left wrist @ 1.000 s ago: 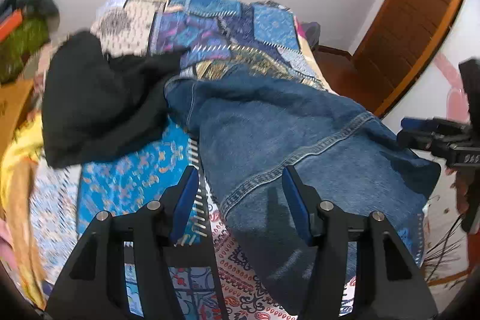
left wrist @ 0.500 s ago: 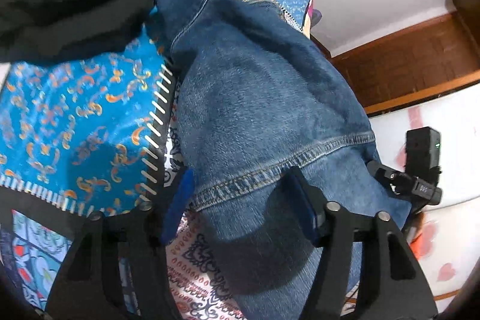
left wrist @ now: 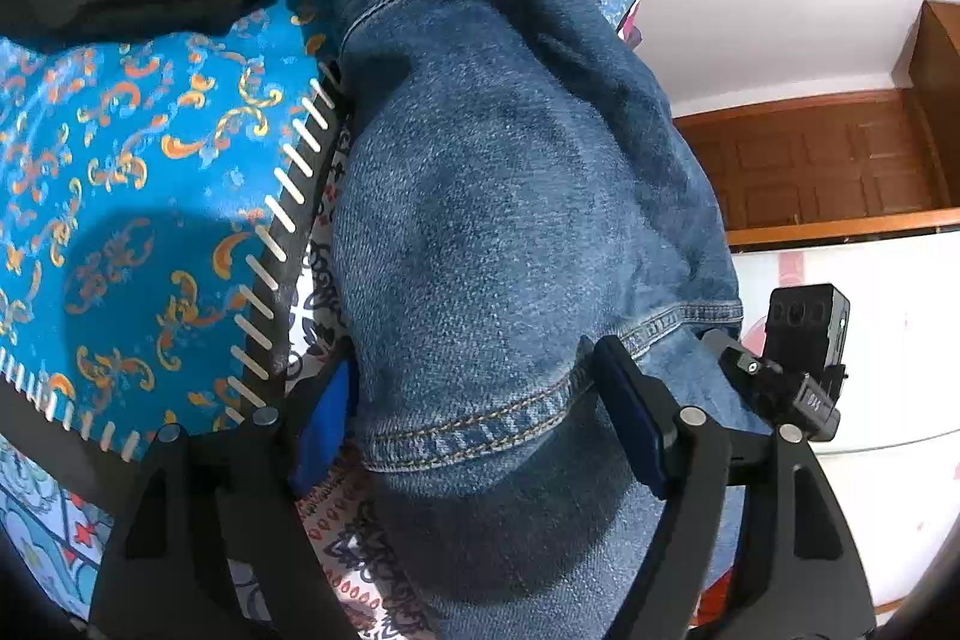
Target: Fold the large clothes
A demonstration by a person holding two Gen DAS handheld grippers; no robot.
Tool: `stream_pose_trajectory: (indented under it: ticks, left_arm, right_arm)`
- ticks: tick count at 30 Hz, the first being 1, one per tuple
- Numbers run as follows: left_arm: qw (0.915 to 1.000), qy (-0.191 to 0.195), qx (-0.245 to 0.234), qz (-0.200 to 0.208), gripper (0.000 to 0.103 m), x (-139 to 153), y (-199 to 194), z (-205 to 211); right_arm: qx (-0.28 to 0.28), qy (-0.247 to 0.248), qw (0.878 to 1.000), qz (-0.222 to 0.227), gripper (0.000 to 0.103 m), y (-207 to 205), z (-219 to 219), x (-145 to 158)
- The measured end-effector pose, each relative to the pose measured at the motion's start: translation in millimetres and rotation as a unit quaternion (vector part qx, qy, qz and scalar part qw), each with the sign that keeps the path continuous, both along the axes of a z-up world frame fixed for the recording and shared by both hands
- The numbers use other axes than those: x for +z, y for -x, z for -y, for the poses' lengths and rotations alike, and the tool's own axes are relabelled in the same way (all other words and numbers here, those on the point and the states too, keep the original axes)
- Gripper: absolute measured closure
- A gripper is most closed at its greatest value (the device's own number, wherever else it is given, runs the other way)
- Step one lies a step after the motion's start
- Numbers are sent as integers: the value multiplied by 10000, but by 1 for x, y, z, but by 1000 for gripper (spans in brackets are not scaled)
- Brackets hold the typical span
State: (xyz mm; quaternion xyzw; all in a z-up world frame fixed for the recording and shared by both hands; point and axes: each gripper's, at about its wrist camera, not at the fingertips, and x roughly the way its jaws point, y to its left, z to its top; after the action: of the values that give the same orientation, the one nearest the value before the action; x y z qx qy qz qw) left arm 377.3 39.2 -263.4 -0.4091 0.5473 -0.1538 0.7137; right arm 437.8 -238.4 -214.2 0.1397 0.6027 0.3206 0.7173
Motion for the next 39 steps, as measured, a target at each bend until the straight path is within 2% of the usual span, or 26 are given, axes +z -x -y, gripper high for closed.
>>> stream_pose_trajectory:
  ticks: [3, 6, 8, 12, 15, 19, 24, 29, 35, 39]
  left_arm:
    - [9999, 4, -71, 87, 32, 3, 2, 1]
    - [9990, -213, -236, 314, 44, 15, 13, 5]
    - [9980, -328, -329, 440, 52, 24, 20, 3]
    - [9950, -499, -568, 650, 60, 47, 26, 6]
    - [9904, -735, -708, 935, 65, 77, 31, 2]
    - [9841, -939, -630, 1372, 68, 121, 39, -21]
    - [9720, -1202, -385, 1981, 69, 180, 55, -62]
    - [9583, -1528, -71, 2413, 69, 233, 63, -111]
    - [9425, -2019, 277, 2650, 69, 269, 50, -176]
    - [9347, -2295, 414, 2684, 69, 272, 31, -215]
  right_arm:
    - [-21, -30, 10000, 38, 45, 1, 1, 5]
    - [-60, 35, 9999, 128, 57, 5, 0, 11]
    - [-62, 110, 9997, 204, 63, 9, -3, 18]
    - [-14, 242, 9992, 328, 69, 19, -10, 34]
    - [126, 342, 9979, 527, 72, 32, -20, 55]
    - [270, 446, 9948, 877, 73, 43, -42, 83]
    - [322, 150, 9912, 1277, 73, 42, -77, 118]
    - [490, -181, 9850, 1643, 73, 29, -131, 148]
    - [674, -606, 9764, 1961, 73, 5, -205, 166]
    - [819, -803, 9717, 2065, 73, -17, -251, 161]
